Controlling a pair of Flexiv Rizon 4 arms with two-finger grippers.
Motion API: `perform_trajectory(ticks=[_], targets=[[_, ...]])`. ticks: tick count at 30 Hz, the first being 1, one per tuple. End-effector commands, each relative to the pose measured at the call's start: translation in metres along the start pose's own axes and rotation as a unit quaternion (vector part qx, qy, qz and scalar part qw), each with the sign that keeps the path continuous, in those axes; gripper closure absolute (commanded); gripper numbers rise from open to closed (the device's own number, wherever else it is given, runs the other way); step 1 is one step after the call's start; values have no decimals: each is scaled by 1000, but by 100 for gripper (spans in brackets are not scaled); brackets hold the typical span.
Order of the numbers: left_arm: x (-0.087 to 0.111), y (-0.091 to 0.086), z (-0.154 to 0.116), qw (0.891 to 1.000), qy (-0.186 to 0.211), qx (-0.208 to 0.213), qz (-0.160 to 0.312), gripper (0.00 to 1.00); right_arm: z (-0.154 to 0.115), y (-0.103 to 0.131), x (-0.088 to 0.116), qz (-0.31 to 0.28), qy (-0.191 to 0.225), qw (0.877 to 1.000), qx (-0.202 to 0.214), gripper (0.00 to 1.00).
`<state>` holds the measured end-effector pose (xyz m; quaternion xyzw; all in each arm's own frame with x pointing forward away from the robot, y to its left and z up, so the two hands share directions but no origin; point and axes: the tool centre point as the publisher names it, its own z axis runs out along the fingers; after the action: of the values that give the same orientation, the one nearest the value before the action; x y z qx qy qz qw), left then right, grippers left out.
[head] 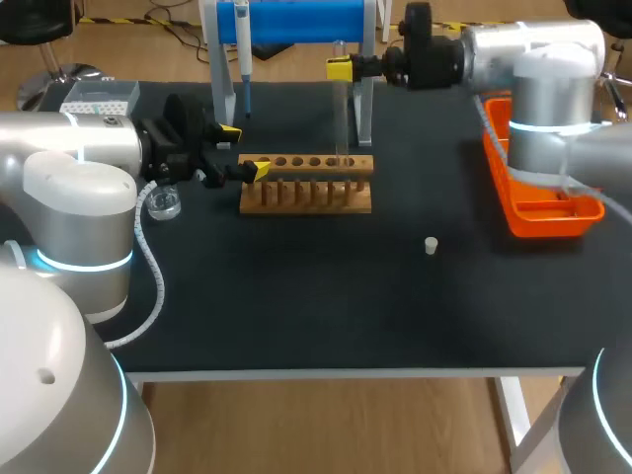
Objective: Invert the test tube, pick up the pipette, mount the tip to pipette, aspirate from beaker and dispense into the tube, eject the tip, return the pipette, and cap with the stopper.
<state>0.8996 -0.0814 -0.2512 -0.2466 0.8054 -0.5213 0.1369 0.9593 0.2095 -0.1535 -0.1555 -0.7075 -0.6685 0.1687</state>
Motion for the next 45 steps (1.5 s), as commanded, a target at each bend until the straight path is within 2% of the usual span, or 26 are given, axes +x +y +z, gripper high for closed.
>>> perform_trajectory(ticks=[1,2,3,16,17,22,27,32,36,40,42,45], targets=[[-1,-1,0,1000,2,-2,-1,0,4,-2,-8,371,-48,923,94,100],[-1,-1,0,1000,2,-2,-1,0,4,-4,-10,386,-65,915,99,100],[-1,-1,0,1000,2,-2,-1,0,3,-6,-12,392,-72,912,97,100],[-1,-1,0,1000,2,-2,-1,0,3,-6,-12,392,-72,912,97,100],[-1,-1,0,1000,2,-2,-1,0,3,-9,-12,387,-74,915,91,100],[-1,-1,0,1000,2,-2,-1,0,-3,-16,-14,406,-27,911,72,100],[-1,-1,0,1000,2,-2,-1,0,-9,-21,-17,402,-5,914,48,100],[-1,-1,0,1000,2,-2,-1,0,-13,-25,-22,435,9,899,45,100],[-1,-1,0,1000,2,-2,-1,0,-18,-26,-27,471,26,881,45,100],[-1,-1,0,1000,2,-2,-1,0,-23,-24,-32,500,67,862,43,100],[-1,-1,0,1000,2,-2,-1,0,-23,-22,-32,496,65,865,42,100],[-1,-1,0,1000,2,-2,-1,0,-24,-21,-31,507,81,857,44,100]])
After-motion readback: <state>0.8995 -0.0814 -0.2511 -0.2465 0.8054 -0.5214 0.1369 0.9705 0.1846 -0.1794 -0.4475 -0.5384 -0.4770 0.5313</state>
